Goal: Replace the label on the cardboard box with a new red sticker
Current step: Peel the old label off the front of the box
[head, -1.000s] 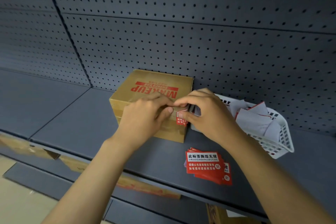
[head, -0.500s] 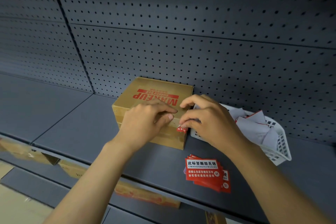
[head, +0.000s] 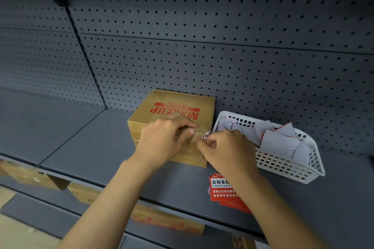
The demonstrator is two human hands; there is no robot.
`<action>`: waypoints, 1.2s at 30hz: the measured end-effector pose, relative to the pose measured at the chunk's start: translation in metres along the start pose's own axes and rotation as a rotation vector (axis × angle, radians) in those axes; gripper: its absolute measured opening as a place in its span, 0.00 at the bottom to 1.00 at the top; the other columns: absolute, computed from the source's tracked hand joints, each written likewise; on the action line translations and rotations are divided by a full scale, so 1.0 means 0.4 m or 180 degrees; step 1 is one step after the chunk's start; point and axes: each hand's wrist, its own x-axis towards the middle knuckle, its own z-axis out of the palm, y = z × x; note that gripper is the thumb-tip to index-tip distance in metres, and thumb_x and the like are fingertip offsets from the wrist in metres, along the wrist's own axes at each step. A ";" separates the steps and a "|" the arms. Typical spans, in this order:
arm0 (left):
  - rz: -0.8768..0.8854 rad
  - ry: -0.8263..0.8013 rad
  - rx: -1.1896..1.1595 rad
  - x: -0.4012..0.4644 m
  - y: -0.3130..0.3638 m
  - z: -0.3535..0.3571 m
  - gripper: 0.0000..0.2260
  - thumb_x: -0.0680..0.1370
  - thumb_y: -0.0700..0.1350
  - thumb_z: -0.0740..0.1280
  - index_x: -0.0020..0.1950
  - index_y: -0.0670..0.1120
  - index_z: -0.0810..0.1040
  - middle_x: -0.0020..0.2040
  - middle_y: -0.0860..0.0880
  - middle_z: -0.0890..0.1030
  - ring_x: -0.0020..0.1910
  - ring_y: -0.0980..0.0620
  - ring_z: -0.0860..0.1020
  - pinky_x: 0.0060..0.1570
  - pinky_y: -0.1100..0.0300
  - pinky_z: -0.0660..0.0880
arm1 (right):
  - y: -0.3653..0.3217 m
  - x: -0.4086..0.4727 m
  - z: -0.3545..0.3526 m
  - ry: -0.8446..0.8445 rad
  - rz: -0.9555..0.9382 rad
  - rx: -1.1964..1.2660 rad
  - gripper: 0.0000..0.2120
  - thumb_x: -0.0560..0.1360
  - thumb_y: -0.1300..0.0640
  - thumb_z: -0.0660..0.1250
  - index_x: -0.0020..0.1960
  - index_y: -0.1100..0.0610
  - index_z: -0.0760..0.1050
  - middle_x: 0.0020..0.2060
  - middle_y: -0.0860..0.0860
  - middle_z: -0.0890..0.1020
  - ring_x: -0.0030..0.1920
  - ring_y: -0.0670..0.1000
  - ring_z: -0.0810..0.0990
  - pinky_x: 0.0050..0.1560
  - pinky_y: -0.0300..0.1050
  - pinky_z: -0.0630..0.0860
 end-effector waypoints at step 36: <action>-0.1039 -0.1485 -0.3418 0.009 0.256 -0.001 0.12 0.77 0.45 0.70 0.61 0.52 0.82 0.51 0.53 0.85 0.50 0.56 0.83 0.57 0.62 0.79 | 0.180 -0.064 -0.254 -0.0503 0.0297 0.1979 0.14 0.71 0.59 0.66 0.34 0.71 0.72 0.34 0.67 0.76 0.31 0.56 0.74 0.34 0.57 0.76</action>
